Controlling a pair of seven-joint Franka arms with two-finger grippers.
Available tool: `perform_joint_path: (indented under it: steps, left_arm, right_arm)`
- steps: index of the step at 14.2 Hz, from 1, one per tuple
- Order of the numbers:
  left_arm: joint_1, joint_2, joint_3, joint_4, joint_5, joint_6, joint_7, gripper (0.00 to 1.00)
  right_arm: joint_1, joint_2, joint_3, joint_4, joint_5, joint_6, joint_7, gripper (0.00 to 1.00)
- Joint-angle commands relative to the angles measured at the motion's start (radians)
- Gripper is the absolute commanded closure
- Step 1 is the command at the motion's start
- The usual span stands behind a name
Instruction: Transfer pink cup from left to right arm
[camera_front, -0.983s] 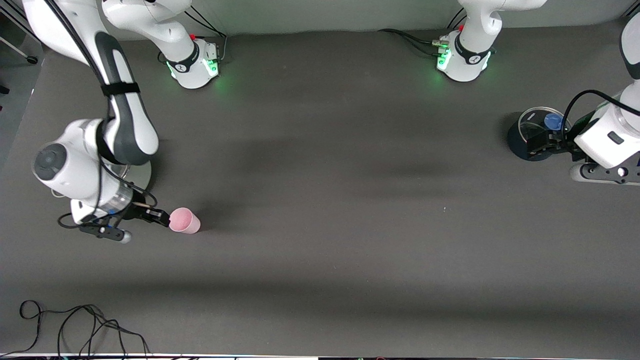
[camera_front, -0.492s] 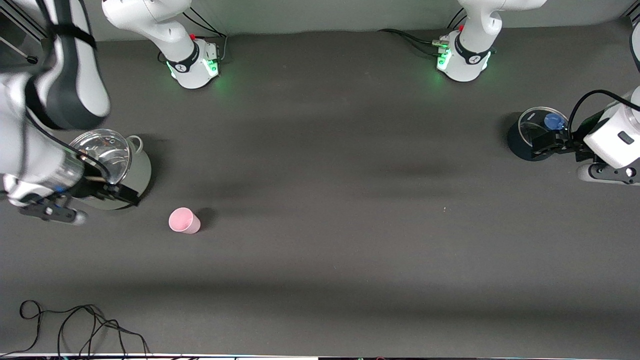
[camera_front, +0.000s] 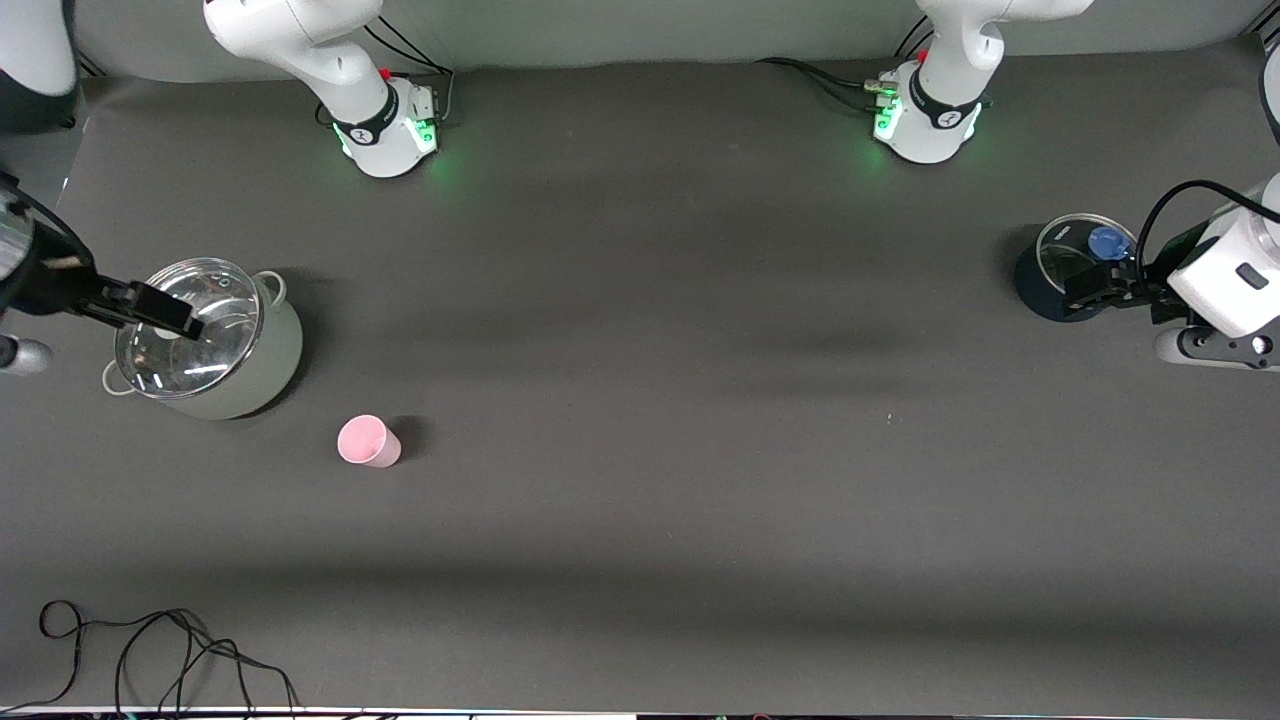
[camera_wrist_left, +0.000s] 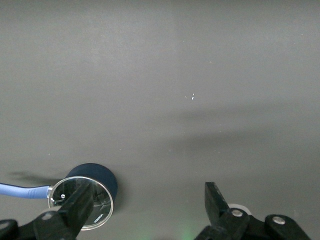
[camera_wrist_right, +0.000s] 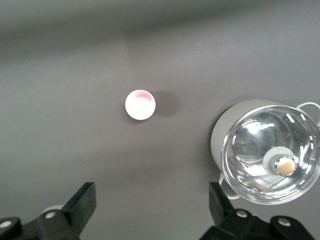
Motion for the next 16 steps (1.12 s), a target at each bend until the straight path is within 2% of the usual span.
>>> perform_joint_path:
  steps: [1, 9, 10, 13, 16]
  left_arm:
    - [-0.003, -0.002, 0.004, -0.009, -0.004, 0.015, 0.014, 0.00]
    - [-0.005, 0.002, 0.002, 0.006, -0.004, 0.017, 0.012, 0.01]
    - [-0.005, 0.002, 0.002, 0.006, -0.004, 0.017, 0.012, 0.01]
    - [-0.006, 0.007, 0.002, 0.016, -0.004, 0.017, 0.012, 0.01]
    - [-0.005, 0.008, 0.002, 0.016, -0.004, 0.017, 0.012, 0.01]
  right_arm:
    - [0.003, 0.022, -0.020, 0.021, -0.034, -0.020, -0.021, 0.00]
    - [0.003, 0.022, -0.014, 0.016, -0.036, -0.071, -0.012, 0.00]
    - [-0.011, 0.020, 0.005, 0.018, -0.037, -0.071, -0.012, 0.00]
    - [-0.156, 0.000, 0.168, 0.015, -0.039, -0.072, -0.012, 0.00]
    - [-0.227, -0.038, 0.258, -0.031, -0.069, -0.067, -0.012, 0.00]
